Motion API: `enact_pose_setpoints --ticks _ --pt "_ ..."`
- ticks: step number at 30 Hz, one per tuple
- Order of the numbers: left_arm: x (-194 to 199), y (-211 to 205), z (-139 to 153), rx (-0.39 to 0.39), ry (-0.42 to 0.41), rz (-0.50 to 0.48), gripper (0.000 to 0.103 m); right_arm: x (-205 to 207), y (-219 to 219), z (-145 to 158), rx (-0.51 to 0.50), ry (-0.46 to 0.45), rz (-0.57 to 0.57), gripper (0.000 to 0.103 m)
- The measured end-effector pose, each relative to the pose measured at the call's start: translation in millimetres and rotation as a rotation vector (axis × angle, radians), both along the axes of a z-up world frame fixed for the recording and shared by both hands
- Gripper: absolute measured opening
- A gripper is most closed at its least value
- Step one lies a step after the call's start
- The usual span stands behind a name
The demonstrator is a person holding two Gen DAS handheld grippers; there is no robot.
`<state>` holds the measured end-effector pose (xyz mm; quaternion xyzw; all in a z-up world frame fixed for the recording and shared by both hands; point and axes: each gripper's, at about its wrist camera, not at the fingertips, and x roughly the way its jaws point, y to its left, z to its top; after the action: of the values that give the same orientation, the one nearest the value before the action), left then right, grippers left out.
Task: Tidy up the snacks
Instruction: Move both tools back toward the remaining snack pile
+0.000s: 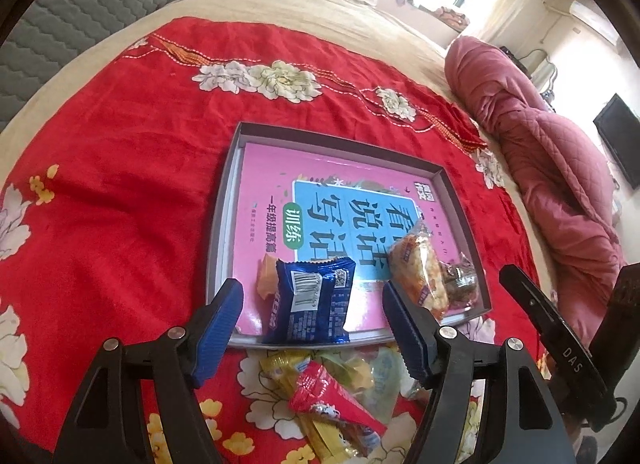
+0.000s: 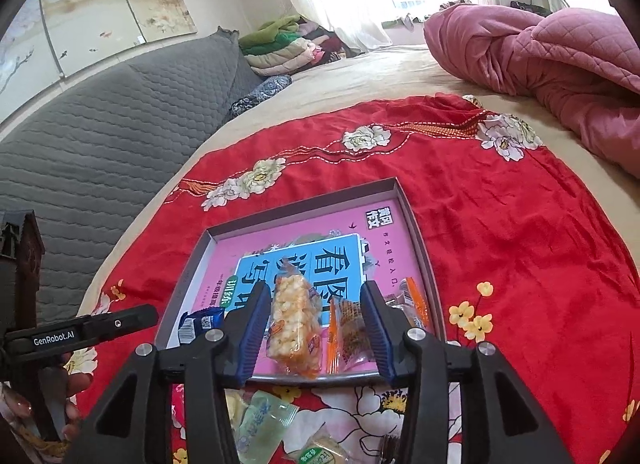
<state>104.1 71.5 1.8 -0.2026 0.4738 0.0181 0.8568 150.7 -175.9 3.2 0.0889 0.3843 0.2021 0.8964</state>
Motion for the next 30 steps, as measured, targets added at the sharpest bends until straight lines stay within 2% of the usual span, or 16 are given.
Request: enact_pose_setpoints --ticks 10,14,30 --pt "-14.4 0.3 7.9 0.008 0.004 -0.011 0.074 -18.8 -3.1 12.6 -0.008 -0.022 0.01 0.047" --pt "-23.3 -1.2 7.6 0.015 0.009 -0.023 0.074 -27.1 -8.1 15.3 -0.007 -0.021 0.004 0.055" --pt "-50.6 -7.6 -6.1 0.021 0.063 -0.055 0.074 -64.7 -14.5 -4.4 -0.063 0.058 0.003 0.055"
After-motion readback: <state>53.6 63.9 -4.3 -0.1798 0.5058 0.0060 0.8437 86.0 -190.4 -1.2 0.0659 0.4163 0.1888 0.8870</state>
